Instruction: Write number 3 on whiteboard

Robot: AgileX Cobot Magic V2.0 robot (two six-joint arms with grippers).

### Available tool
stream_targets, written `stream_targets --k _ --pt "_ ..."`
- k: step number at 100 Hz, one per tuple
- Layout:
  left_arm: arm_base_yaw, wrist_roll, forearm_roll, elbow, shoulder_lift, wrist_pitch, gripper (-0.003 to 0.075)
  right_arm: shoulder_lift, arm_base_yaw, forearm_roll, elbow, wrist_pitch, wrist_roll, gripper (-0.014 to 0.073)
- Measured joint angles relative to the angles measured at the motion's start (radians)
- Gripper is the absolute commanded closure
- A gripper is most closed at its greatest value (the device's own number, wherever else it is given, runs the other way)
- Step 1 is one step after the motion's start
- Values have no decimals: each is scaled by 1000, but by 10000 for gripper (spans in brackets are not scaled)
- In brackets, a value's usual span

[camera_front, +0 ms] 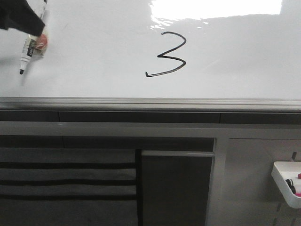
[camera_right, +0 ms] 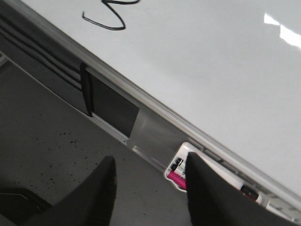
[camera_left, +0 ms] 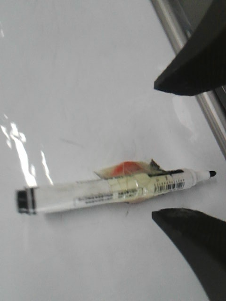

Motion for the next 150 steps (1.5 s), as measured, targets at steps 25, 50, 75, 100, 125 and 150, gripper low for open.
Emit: stream_targets --k 25,50,75,100,125,150 --pt "64 -26 134 0 -332 302 321 -144 -112 -3 99 -2 245 296" --pt "195 -253 298 33 -602 502 573 -381 -119 -3 217 -91 339 498" --pt "267 -283 311 189 -768 348 738 -531 -119 -3 299 -172 343 668" --pt "269 -298 222 315 -785 187 738 -534 -119 -3 304 -172 346 668" --pt "267 -301 214 370 -787 181 738 -534 -119 -3 304 -170 346 668" --pt "228 -303 238 488 -1015 125 738 -534 -121 -5 304 -168 346 668"
